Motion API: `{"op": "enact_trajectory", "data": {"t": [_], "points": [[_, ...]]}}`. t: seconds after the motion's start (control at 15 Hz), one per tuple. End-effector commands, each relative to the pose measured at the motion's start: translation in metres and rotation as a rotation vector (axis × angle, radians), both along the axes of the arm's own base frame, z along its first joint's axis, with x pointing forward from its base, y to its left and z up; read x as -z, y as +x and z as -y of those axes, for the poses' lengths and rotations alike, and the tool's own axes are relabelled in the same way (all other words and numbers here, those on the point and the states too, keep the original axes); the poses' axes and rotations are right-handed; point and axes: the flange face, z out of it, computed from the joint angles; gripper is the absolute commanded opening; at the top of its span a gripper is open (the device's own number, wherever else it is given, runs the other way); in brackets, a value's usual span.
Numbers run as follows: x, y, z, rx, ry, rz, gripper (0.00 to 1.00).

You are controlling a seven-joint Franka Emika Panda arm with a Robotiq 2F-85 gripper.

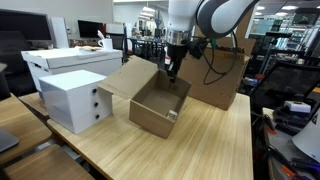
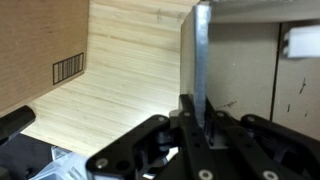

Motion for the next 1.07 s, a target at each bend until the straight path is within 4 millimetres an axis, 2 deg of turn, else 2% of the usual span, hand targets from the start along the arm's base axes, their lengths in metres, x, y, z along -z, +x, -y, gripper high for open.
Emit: {"op": "enact_trajectory", "data": {"t": [0.0,0.07,0.13,0.2,0.47,0.87,1.0], "points": [[0.010,-0.007,0.008,0.021,0.050,-0.062,0.06],[0.017,-0.006,0.011,0.033,0.055,-0.093,0.07],[0.024,-0.006,0.014,0.048,0.081,-0.121,0.36],[0.037,-0.006,0.019,0.057,0.147,-0.195,0.39],[0.058,-0.011,0.030,0.082,0.217,-0.324,0.61],[0.068,-0.012,0.038,0.114,0.233,-0.427,0.95],[0.072,-0.013,0.039,0.122,0.231,-0.450,1.00]]}}
